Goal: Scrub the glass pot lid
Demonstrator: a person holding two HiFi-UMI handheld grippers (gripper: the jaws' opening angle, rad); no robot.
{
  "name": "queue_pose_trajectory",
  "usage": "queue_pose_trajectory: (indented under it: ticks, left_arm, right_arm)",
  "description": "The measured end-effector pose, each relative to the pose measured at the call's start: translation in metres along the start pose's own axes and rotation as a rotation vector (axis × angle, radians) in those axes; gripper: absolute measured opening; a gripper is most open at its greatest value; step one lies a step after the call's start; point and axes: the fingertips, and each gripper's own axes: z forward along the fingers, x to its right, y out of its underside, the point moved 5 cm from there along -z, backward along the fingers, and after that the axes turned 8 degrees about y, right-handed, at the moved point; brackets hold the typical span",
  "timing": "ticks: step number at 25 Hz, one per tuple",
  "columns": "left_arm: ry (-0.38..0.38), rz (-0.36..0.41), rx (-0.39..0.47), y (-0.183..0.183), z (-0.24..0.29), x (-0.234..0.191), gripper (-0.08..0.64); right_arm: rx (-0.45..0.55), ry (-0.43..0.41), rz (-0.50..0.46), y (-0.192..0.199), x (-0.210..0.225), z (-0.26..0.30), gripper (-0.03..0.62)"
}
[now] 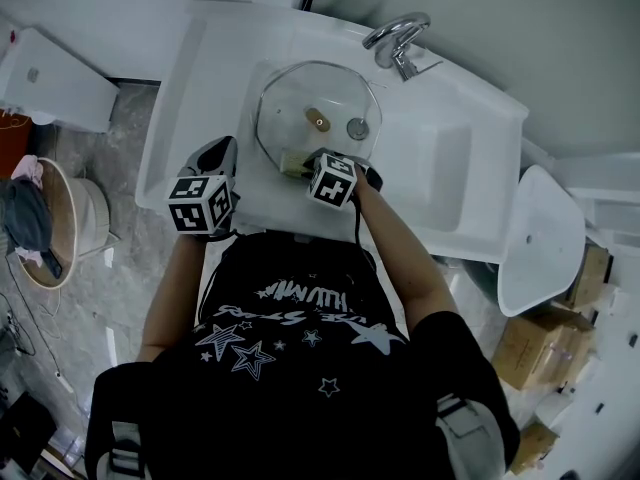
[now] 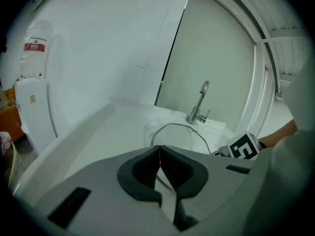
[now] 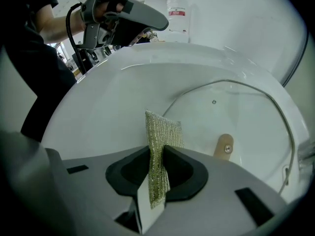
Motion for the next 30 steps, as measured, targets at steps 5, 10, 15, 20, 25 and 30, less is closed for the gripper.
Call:
queue_pose_trajectory:
  ticks: [5, 10, 15, 20, 25, 30]
  left_arm:
    - [0.005, 0.0, -0.001, 0.0, 0.003, 0.002, 0.009]
    - [0.007, -0.001, -0.008, 0.002, 0.005, 0.003, 0.009]
    - [0.006, 0.004, -0.013, 0.0, 0.004, 0.001, 0.009]
    - [0.009, 0.001, -0.015, -0.002, 0.006, 0.002, 0.009]
    - [0.009, 0.014, -0.005, -0.006, 0.008, 0.001, 0.009]
    - [-0.003, 0.018, -0.007, -0.01, 0.01, -0.005, 0.009]
  right_arm:
    - [0.01, -0.052, 0.052, 0.003, -0.002, 0.001, 0.081]
    - [0.04, -0.048, 0.068, 0.003, 0.0, -0.003, 0.081]
    - [0.11, 0.184, -0.023, -0.004, 0.031, -0.026, 0.069]
    - [0.098, 0.429, -0.056, 0.0, 0.085, -0.048, 0.069]
    - [0.05, 0.579, -0.071, 0.003, 0.127, -0.062, 0.069]
    - [0.027, 0.65, -0.048, 0.006, 0.147, -0.064, 0.069]
